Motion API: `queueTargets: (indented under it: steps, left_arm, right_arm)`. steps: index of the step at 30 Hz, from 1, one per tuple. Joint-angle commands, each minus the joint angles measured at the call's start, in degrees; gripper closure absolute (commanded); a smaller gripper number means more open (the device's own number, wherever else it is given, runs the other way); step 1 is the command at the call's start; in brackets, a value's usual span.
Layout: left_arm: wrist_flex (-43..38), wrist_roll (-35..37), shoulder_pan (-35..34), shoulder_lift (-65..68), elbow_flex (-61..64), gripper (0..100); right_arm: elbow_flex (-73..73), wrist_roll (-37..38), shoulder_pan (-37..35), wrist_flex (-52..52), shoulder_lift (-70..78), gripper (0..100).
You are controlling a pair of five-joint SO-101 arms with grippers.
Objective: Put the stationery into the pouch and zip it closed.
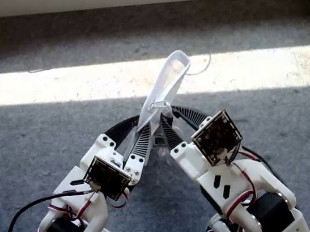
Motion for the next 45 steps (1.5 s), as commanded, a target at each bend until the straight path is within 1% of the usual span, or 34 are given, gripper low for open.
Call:
queueTargets:
  steps: [1,3,15,20,26,31,38,45]
  left_arm:
    - [0.4,0.1,-0.7,0.0,-0.3,99]
    - [0.4,0.1,-0.7,0.0,-0.3,99]
    - [0.4,0.1,-0.7,0.0,-0.2,99]
    - [0.4,0.1,-0.7,0.0,-0.2,99]
    - [0.4,0.1,-0.7,0.0,-0.1,99]
    - [0.4,0.1,-0.7,0.0,-0.1,99]
    - [0.4,0.1,-0.7,0.0,-0.1,99]
    - [0.4,0.1,-0.7,0.0,-0.1,99]
  right_arm:
    - [-0.3,0.9,-0.1,-3.7,-0.4,97.6]
    - [-0.3,0.9,1.9,-5.1,-0.4,99.3]
    - [-0.3,0.7,12.9,-12.8,0.1,99.2]
    - [-0.7,0.7,16.5,-16.5,7.1,99.2]
    - [-0.8,0.4,18.4,-17.6,14.3,99.2]
    - [-1.0,0.6,19.5,-18.9,14.5,99.2]
    - [-0.8,0.8,23.4,-22.5,14.9,99.2]
    - [-0.8,0.9,23.8,-22.6,15.0,99.2]
